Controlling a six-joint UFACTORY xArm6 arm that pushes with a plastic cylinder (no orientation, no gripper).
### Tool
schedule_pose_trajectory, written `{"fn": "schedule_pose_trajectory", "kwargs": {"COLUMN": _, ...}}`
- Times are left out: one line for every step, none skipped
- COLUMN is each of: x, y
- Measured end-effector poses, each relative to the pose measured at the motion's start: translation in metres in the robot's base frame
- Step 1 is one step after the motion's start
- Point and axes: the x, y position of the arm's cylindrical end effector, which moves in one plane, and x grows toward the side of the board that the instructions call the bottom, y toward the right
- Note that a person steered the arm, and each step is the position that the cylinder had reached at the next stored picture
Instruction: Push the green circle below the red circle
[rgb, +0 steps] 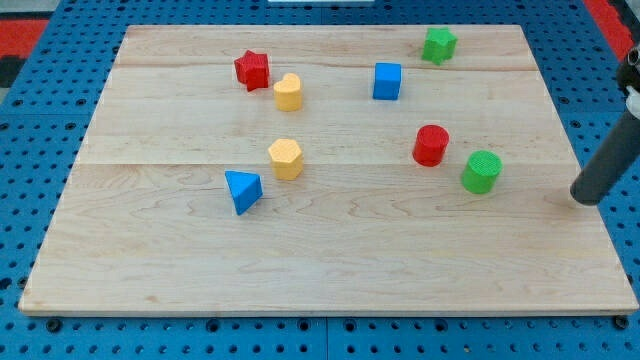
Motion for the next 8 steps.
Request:
{"fn": "schedule_pose_trajectory", "kwargs": {"x": -0.04, "y": -0.025}}
{"fn": "schedule_pose_trajectory", "kwargs": {"x": -0.054, "y": -0.094}}
{"fn": "schedule_pose_trajectory", "kwargs": {"x": -0.058, "y": -0.127}}
{"fn": "schedule_pose_trajectory", "kwargs": {"x": -0.064, "y": -0.071}}
{"fn": "schedule_pose_trajectory", "kwargs": {"x": -0.036, "y": -0.048}}
{"fn": "schedule_pose_trajectory", "kwargs": {"x": -0.006, "y": -0.087}}
{"fn": "schedule_pose_trajectory", "kwargs": {"x": 0.007, "y": -0.117}}
{"fn": "schedule_pose_trajectory", "kwargs": {"x": -0.006, "y": -0.149}}
